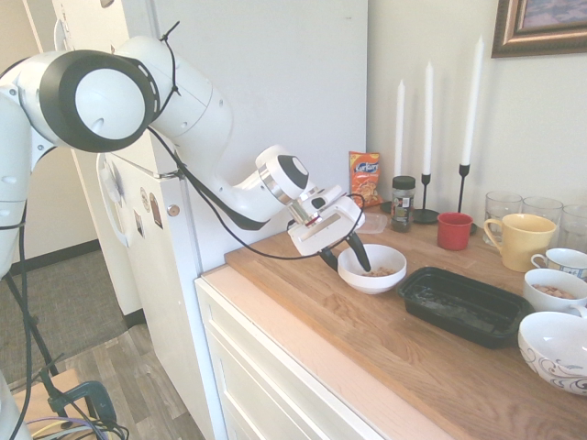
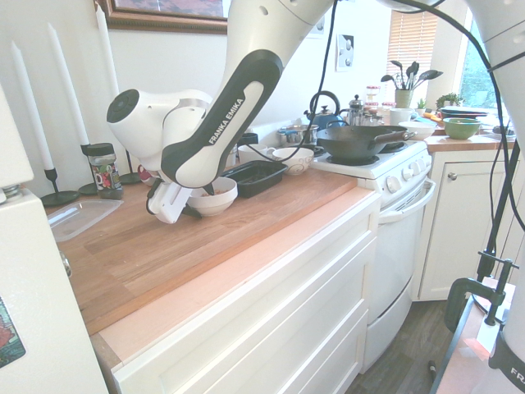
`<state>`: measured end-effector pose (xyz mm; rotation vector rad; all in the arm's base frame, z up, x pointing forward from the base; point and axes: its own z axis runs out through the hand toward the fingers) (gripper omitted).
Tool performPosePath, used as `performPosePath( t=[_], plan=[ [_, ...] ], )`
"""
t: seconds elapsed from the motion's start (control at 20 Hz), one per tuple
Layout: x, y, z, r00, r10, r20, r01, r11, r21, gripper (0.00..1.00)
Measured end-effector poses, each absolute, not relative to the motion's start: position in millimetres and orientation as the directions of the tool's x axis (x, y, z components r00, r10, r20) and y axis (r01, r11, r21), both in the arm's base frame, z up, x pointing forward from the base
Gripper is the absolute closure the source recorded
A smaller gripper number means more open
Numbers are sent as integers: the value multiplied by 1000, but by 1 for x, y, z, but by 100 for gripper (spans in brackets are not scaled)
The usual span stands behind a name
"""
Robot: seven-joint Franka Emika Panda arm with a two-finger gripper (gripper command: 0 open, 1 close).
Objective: Put the cereal into the box
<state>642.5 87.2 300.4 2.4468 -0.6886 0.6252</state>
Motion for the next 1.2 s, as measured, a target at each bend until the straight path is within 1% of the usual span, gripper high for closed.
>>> performPosePath(
  t=[0.75, 1.2],
  plan=[
    [634, 94, 290, 766, -360, 532, -586, -732, 348, 100],
    [633, 94, 296, 743, -424, 518, -624, -719, 306, 100]
  ],
)
